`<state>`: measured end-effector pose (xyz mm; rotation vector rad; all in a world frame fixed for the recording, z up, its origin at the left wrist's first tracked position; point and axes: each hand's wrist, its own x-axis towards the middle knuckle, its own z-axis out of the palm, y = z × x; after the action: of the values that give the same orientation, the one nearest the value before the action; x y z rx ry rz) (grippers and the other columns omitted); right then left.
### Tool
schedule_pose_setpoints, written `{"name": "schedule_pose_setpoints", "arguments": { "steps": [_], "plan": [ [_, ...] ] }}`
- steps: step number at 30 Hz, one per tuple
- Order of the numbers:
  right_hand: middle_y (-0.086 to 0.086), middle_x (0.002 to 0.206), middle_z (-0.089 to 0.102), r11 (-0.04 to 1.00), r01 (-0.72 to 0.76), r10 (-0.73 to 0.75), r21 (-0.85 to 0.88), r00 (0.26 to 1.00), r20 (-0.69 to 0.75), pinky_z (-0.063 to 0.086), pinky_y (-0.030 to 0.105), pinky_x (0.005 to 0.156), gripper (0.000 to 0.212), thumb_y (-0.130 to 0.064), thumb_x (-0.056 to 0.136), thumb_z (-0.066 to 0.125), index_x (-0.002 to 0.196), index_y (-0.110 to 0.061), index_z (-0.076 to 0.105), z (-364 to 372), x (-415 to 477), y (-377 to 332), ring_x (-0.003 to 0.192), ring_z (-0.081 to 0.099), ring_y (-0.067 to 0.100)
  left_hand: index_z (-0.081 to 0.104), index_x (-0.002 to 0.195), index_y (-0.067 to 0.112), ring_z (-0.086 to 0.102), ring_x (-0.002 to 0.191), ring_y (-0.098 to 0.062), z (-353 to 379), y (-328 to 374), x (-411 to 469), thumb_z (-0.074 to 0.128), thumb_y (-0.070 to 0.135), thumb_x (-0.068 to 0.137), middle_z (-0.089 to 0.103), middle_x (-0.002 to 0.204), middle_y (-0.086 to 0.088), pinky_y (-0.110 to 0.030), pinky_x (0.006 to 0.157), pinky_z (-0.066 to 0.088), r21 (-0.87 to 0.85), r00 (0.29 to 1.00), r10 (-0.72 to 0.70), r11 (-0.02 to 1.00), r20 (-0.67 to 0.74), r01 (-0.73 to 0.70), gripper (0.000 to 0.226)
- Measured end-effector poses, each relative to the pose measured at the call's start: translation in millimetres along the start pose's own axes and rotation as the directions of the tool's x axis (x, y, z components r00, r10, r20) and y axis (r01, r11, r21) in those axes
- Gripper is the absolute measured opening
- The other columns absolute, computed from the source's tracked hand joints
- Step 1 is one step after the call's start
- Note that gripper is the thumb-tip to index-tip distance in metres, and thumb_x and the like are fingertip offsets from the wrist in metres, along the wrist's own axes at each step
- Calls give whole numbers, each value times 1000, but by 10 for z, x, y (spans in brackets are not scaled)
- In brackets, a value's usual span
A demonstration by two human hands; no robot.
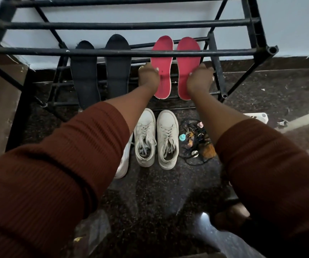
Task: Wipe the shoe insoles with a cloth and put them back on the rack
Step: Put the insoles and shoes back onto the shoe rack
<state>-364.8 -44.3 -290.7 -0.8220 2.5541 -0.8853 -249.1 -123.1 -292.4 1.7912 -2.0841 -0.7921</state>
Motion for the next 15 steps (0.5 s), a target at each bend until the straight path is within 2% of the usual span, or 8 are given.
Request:
{"name": "schedule_pose_setpoints", "arguments": {
  "steps": [4,6,8,11,15],
  "plan": [
    [18,129,42,999,49,-50,-8,989,-140,39,36,95,28,-2,93,42,120,0,50,4,-407,27,114,43,31,56,124,1,53,116,-29,-77,-131,-280,39,9,99,58,124,-18,-27,89,34,-152,997,-2,988,-77,-9,31],
    [19,128,42,990,134,-139,-42,977,-164,42,37,94,32,0,91,46,123,-2,49,64,-641,87,113,42,31,54,130,4,51,120,-27,-110,-267,-517,40,4,97,55,130,-16,-23,94,33,-224,987,25,973,-160,-61,35],
    [20,128,43,980,196,-201,-46,965,-169,42,39,93,39,4,89,47,127,-3,46,169,-895,175,113,42,33,55,129,6,51,120,-24,-98,-482,-817,41,1,96,55,130,-14,-19,93,34,-302,980,36,949,-196,-95,36],
    [21,120,47,966,253,-257,-48,955,-145,42,47,90,40,0,87,50,127,-3,47,389,-1366,318,108,43,38,60,122,6,55,113,-25,-86,-887,-1380,42,-2,94,59,124,-13,-19,88,36,-361,964,-33,930,-262,-67,35],
    [23,115,51,958,275,-274,-75,961,25,42,46,87,39,-1,82,53,121,-1,52,677,-2017,459,106,47,42,64,114,1,56,111,-35,-19,-1534,-2067,39,-2,89,62,117,-21,-34,92,38,-315,956,-161,946,-244,79,35]
  ]
}}
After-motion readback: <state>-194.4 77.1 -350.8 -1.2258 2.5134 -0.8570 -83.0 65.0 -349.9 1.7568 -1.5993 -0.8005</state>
